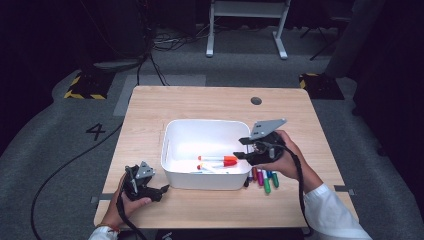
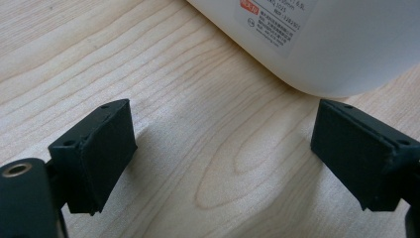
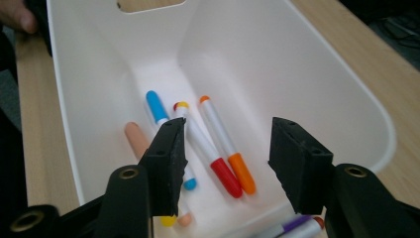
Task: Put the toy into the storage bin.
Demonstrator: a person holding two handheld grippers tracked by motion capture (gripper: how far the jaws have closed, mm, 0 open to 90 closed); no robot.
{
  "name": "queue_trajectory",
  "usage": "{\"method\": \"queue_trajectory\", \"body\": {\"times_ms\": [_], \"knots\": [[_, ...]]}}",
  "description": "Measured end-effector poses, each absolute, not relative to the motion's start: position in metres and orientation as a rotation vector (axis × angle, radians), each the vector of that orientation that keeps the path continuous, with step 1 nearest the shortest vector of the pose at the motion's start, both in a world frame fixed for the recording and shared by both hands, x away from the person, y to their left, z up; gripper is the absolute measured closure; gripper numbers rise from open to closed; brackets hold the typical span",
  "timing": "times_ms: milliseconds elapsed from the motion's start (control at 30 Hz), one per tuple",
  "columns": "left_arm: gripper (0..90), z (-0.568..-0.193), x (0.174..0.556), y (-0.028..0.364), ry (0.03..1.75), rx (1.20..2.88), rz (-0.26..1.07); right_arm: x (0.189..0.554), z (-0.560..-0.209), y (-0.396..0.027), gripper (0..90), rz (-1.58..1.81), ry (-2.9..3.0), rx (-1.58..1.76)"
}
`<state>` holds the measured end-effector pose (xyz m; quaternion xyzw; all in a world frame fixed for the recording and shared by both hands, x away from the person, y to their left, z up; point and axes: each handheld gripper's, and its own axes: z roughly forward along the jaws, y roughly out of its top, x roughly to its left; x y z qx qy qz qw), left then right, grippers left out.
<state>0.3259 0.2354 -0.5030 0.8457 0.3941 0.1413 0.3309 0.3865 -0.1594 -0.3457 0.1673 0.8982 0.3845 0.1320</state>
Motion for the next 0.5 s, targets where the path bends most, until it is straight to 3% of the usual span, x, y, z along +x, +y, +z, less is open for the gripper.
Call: {"method": "queue_trajectory", "body": {"times_ms": [233,500], "knots": [[10.2,-0.503,0.326,0.235,1.030,2.211,0.369,0.373,-0.341,-0.212,43.6,1.170,2.479,0.602],[10.2,-0.503,0.326,0.235,1.031,2.210,0.369,0.361,-0.374,-0.258,41.3,1.119,2.441,0.729]]}}
